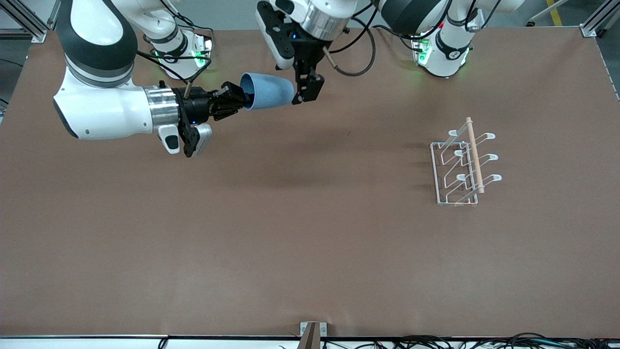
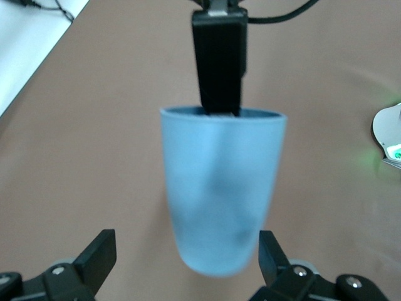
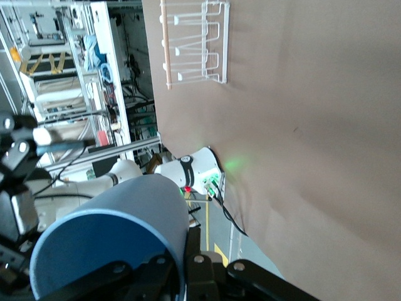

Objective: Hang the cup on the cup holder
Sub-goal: 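Grasp the cup rim with the left gripper beside the right gripper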

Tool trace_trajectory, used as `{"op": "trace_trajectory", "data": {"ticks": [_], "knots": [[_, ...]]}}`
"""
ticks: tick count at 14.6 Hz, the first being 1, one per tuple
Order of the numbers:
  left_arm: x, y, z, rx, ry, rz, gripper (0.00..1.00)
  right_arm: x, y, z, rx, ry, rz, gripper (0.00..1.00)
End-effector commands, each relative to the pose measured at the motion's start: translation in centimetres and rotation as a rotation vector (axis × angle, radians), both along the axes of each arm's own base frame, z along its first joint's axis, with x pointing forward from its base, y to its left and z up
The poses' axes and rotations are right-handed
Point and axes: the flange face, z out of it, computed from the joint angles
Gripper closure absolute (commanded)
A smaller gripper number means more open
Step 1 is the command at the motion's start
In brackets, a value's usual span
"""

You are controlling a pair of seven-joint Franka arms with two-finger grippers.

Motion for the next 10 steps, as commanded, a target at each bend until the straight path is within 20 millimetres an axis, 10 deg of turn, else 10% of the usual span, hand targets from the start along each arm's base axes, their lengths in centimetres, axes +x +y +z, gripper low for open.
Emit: {"op": "trace_trajectory", "data": {"ticks": [1, 10], "knots": [[0.7, -1.1, -0.9, -0.023, -0.007, -0.033, 0.00, -0.4, 0.0, 0.1, 0.037, -0.002, 0.011, 0.99], [0.0, -3.6, -3.0, -0.060, -0.005, -0.061, 0.00, -0.6, 0.7, 0.4, 0.041, -0.006, 0.021, 0.97]]}}
